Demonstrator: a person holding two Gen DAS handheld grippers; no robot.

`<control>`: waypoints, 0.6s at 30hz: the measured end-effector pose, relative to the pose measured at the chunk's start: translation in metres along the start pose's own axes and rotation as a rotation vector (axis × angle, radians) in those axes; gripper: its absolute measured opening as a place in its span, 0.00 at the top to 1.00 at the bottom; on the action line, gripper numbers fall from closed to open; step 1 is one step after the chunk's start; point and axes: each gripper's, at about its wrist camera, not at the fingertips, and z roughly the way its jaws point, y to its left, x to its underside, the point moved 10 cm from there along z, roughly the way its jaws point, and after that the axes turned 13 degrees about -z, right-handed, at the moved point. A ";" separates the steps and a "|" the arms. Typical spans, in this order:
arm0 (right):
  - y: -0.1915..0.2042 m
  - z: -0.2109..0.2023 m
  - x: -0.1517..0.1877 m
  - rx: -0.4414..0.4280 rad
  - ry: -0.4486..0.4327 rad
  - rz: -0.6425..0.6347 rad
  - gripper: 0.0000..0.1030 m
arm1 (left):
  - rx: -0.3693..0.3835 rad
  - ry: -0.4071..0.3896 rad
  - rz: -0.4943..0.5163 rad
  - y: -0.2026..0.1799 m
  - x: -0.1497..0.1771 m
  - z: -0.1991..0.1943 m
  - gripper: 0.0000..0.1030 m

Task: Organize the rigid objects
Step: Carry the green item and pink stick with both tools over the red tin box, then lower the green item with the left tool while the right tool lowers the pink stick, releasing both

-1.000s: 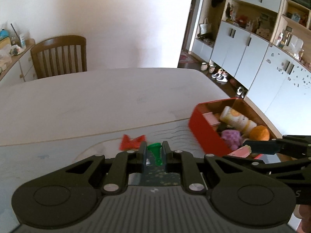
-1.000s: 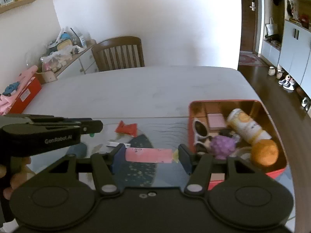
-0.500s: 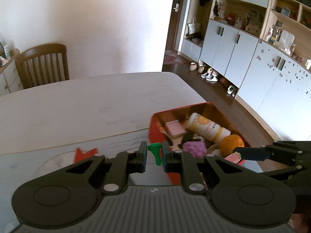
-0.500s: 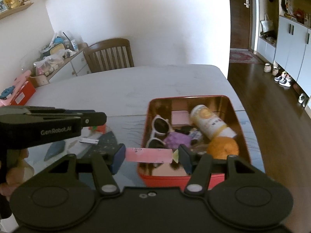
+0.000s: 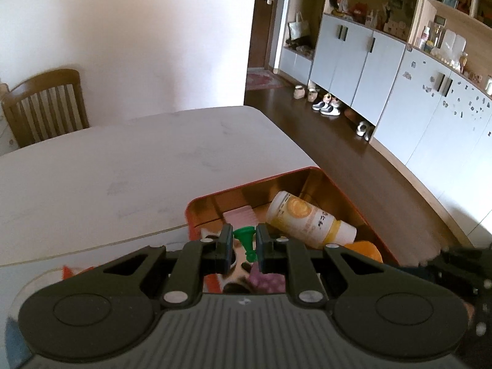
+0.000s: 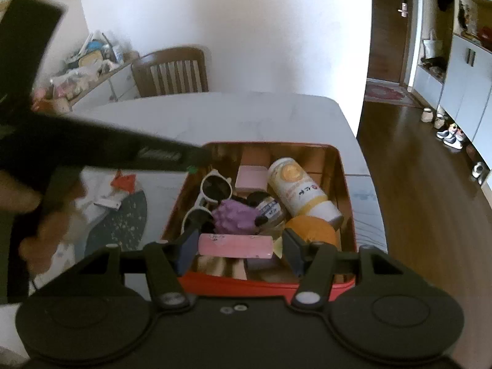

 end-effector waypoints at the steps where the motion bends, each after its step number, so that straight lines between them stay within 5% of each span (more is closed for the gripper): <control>1: 0.000 0.003 0.001 -0.005 0.005 -0.008 0.43 | 0.001 0.001 0.002 0.000 -0.001 0.006 0.85; 18: 0.007 0.036 0.005 -0.055 0.061 -0.086 0.43 | 0.001 0.092 0.013 -0.002 0.000 0.078 0.85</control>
